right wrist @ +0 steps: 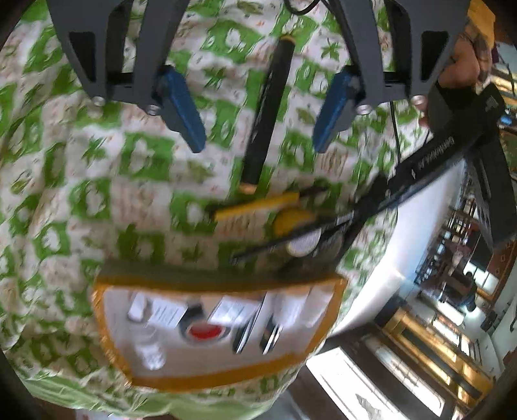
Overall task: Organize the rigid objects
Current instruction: 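Grasp a black marker with the right tool while the left tool grasps another black marker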
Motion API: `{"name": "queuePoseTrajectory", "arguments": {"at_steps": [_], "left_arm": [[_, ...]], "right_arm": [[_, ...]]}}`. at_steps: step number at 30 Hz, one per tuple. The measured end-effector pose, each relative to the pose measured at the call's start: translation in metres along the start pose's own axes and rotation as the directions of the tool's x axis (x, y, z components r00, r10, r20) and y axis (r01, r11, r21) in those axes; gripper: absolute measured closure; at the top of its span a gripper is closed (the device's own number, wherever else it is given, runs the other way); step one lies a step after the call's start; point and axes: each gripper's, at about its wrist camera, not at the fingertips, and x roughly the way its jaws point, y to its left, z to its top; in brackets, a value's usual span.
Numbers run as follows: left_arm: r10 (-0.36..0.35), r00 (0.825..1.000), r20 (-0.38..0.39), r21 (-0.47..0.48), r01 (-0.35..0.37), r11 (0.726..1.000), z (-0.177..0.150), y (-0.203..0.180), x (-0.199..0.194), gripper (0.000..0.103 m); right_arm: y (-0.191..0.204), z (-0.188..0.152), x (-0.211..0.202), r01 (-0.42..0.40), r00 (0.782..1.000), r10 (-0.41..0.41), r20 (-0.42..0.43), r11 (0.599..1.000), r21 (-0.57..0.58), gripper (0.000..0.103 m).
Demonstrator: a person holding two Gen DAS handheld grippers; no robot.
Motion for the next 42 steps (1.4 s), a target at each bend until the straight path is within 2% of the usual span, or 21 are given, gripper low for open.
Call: {"name": "queuePoseTrajectory", "arguments": {"at_steps": [5, 7, 8, 9, 21, 29, 35, 37, 39, 42], "left_arm": [[-0.007, 1.000, -0.007, -0.025, 0.007, 1.000, 0.000, 0.005, 0.001, 0.030], [-0.007, 1.000, -0.011, -0.021, 0.007, 1.000, 0.000, 0.004, 0.002, 0.030], [-0.007, 1.000, -0.011, -0.017, 0.007, 1.000, 0.000, 0.003, 0.002, 0.030], [-0.010, 1.000, -0.011, -0.011, 0.010, 1.000, 0.000, 0.002, 0.001, 0.030], [-0.026, 0.999, -0.024, -0.026, 0.026, 0.999, 0.000, 0.004, 0.003, 0.030], [-0.015, 0.999, -0.031, -0.080, 0.013, 0.997, 0.026, 0.024, 0.012, 0.031], [-0.061, 0.995, -0.078, -0.134, 0.050, 0.990, 0.046, 0.034, 0.026, 0.047], [-0.039, 0.994, -0.103, -0.103, 0.028, 0.994, 0.049, 0.034, 0.031, 0.060], [-0.033, 0.989, -0.146, -0.064, 0.024, 0.998, 0.048, 0.034, 0.037, 0.068], [-0.030, 0.982, -0.189, -0.021, 0.026, 0.999, 0.043, 0.034, 0.042, 0.069]], "right_arm": [[0.007, -0.009, 0.030, 0.003, 0.997, -0.004, -0.075, 1.000, -0.012, 0.055], [0.008, -0.009, 0.038, 0.045, 0.996, -0.048, -0.076, 0.998, -0.037, 0.065], [0.007, -0.009, 0.039, 0.067, 0.995, -0.070, -0.069, 0.997, -0.042, 0.076], [0.006, -0.008, 0.038, 0.062, 0.996, -0.064, -0.066, 0.998, -0.033, 0.083], [-0.001, -0.004, 0.025, 0.063, 0.997, -0.064, -0.050, 0.998, -0.022, 0.085], [0.002, -0.004, 0.030, 0.064, 0.996, -0.066, -0.061, 0.998, -0.025, 0.085], [0.001, -0.004, 0.031, 0.062, 0.996, -0.063, -0.064, 0.998, -0.024, 0.085], [0.001, -0.004, 0.031, 0.061, 0.996, -0.063, -0.064, 0.998, -0.025, 0.085], [0.001, -0.004, 0.031, 0.061, 0.996, -0.063, -0.064, 0.998, -0.024, 0.085], [0.001, -0.004, 0.032, 0.061, 0.996, -0.062, -0.066, 0.998, -0.023, 0.085]]}}
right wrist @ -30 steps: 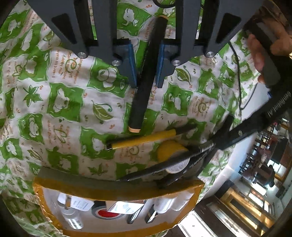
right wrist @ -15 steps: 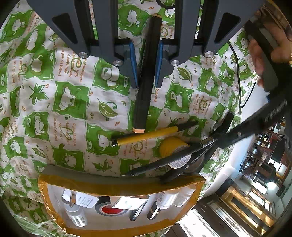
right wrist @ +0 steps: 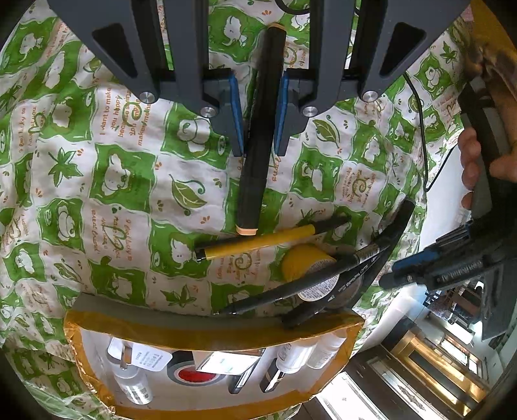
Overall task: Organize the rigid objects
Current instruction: 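Grasp a black marker with the right tool while the left tool grasps another black marker, then lift the marker with the right tool while the left tool lifts its marker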
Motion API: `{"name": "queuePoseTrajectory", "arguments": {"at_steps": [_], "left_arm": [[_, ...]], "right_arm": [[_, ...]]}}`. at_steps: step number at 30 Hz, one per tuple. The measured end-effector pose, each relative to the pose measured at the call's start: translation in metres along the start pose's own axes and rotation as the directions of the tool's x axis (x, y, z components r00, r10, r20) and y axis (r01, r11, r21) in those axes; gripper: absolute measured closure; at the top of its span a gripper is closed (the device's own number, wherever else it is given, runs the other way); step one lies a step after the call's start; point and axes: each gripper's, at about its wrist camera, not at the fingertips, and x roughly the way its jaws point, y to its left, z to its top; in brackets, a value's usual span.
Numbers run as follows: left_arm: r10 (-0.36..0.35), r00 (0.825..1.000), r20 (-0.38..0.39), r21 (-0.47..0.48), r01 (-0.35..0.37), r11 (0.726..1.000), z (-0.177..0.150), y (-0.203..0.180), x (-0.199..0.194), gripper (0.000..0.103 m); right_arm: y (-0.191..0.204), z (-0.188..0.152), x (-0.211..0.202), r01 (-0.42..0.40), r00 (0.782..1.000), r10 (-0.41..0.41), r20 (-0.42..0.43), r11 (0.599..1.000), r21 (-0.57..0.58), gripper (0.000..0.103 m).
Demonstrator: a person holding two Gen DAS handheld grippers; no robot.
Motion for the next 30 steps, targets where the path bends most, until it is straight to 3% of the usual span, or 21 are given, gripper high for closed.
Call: {"name": "queuePoseTrajectory", "arguments": {"at_steps": [6, 8, 10, 17, 30], "left_arm": [[0.058, 0.998, -0.038, 0.070, -0.055, 0.996, -0.010, -0.014, 0.018, 0.070], [0.061, 0.998, -0.030, 0.078, -0.058, 0.995, -0.011, -0.017, 0.017, 0.083], [0.052, 0.998, -0.022, 0.071, -0.050, 0.996, -0.013, -0.019, 0.013, 0.088], [-0.065, 0.998, -0.021, -0.049, 0.064, 0.997, -0.028, -0.009, -0.003, 0.089], [-0.018, 0.999, -0.039, -0.065, 0.015, 0.998, -0.043, -0.007, 0.005, 0.089]], "right_arm": [[0.001, 0.000, 0.002, 0.001, 1.000, -0.001, -0.002, 1.000, -0.002, 0.085], [0.001, 0.000, 0.004, 0.000, 1.000, 0.000, -0.005, 1.000, -0.001, 0.085], [0.000, 0.000, 0.006, -0.003, 1.000, 0.003, -0.009, 1.000, 0.001, 0.085], [-0.001, 0.001, 0.005, -0.017, 1.000, 0.017, -0.004, 1.000, 0.010, 0.085], [0.004, -0.002, 0.010, 0.005, 1.000, -0.006, -0.018, 1.000, -0.030, 0.084]]}}
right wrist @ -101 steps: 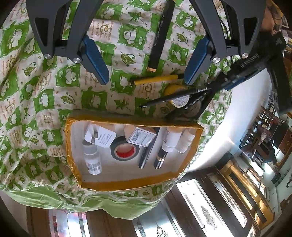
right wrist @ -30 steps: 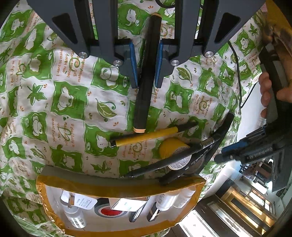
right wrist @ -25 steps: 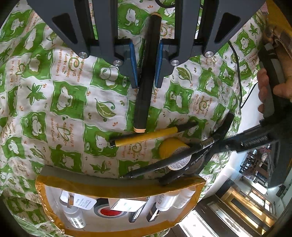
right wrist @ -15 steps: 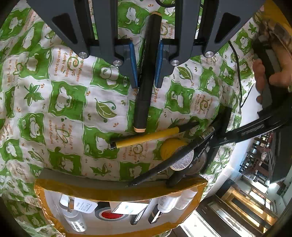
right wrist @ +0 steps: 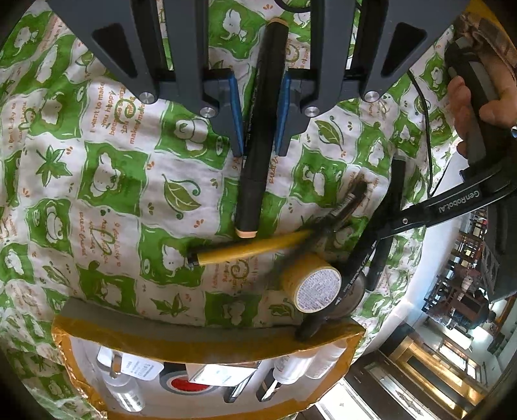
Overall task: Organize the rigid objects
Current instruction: 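Lift the marker with the right tool while the left tool lifts its marker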
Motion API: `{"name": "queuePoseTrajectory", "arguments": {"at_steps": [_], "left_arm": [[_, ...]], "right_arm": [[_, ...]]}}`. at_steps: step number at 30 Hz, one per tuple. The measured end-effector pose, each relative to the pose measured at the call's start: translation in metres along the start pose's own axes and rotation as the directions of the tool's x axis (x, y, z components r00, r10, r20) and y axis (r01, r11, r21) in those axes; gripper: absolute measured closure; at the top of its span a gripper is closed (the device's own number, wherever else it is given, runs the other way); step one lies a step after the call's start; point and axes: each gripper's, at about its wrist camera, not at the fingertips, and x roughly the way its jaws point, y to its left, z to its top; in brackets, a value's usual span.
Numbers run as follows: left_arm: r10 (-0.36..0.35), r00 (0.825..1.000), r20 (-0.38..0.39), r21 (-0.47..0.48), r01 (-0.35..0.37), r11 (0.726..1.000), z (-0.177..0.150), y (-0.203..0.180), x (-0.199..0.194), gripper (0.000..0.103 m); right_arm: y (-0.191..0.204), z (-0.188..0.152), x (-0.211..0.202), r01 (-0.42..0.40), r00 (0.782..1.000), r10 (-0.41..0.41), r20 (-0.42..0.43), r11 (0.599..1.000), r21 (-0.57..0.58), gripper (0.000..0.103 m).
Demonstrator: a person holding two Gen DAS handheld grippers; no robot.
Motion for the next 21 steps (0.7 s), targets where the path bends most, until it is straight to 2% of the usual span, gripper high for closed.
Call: {"name": "queuePoseTrajectory", "arguments": {"at_steps": [3, 7, 11, 21], "left_arm": [[-0.011, 1.000, 0.029, -0.008, 0.011, 1.000, -0.001, -0.002, -0.006, 0.089], [-0.058, 0.995, 0.079, -0.049, 0.062, 0.997, -0.007, 0.005, -0.022, 0.089], [-0.096, 0.990, 0.099, -0.051, 0.102, 0.994, -0.012, 0.003, -0.028, 0.089], [-0.101, 0.989, 0.106, -0.029, 0.105, 0.994, -0.016, -0.003, -0.029, 0.089]], "right_arm": [[0.002, 0.000, -0.004, -0.005, 1.000, 0.005, 0.020, 1.000, 0.003, 0.086], [0.003, -0.001, -0.014, -0.047, 0.997, 0.046, 0.055, 0.999, 0.016, 0.087], [0.009, -0.001, -0.024, -0.056, 0.994, 0.056, 0.091, 0.998, -0.003, 0.087], [0.007, 0.001, -0.034, -0.048, 0.990, 0.048, 0.130, 0.999, -0.004, 0.087]]}}
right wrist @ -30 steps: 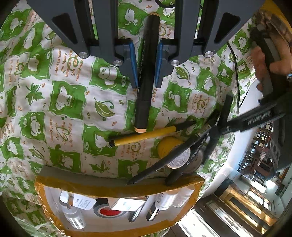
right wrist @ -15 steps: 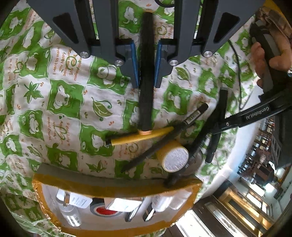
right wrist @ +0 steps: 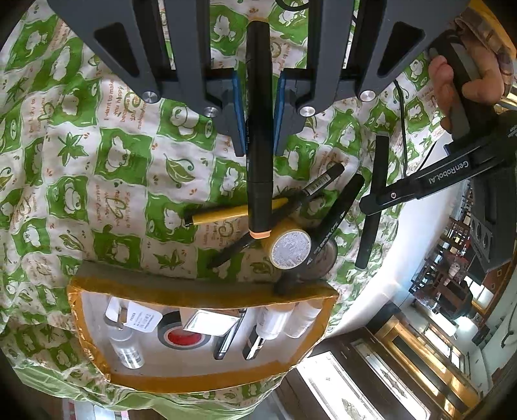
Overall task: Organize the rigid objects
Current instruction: 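Lift the marker with the right tool while the left tool lifts its marker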
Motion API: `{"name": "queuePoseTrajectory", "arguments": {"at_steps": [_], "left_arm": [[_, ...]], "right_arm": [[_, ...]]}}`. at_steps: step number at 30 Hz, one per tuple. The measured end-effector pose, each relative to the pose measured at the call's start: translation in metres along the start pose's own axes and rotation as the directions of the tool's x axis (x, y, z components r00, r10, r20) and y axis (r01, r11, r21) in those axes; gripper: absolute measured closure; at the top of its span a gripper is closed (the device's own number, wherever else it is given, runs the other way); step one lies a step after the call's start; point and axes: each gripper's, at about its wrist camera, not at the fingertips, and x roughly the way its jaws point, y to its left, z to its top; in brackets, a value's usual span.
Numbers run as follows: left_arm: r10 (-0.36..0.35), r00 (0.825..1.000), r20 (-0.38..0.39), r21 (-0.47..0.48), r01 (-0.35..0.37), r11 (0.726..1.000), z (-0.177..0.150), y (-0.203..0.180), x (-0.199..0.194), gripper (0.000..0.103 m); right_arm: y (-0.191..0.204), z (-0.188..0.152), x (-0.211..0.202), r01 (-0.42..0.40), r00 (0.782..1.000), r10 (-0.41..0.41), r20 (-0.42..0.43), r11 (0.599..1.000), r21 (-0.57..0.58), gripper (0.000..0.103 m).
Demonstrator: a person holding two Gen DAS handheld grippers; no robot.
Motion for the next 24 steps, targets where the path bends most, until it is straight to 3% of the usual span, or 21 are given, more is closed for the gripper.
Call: {"name": "queuePoseTrajectory", "arguments": {"at_steps": [24], "left_arm": [[0.000, 1.000, 0.027, 0.020, -0.001, 1.000, 0.000, -0.002, -0.006, 0.089]], "right_arm": [[-0.009, -0.001, -0.022, -0.009, 0.999, 0.009, 0.051, 1.000, 0.010, 0.087]]}}
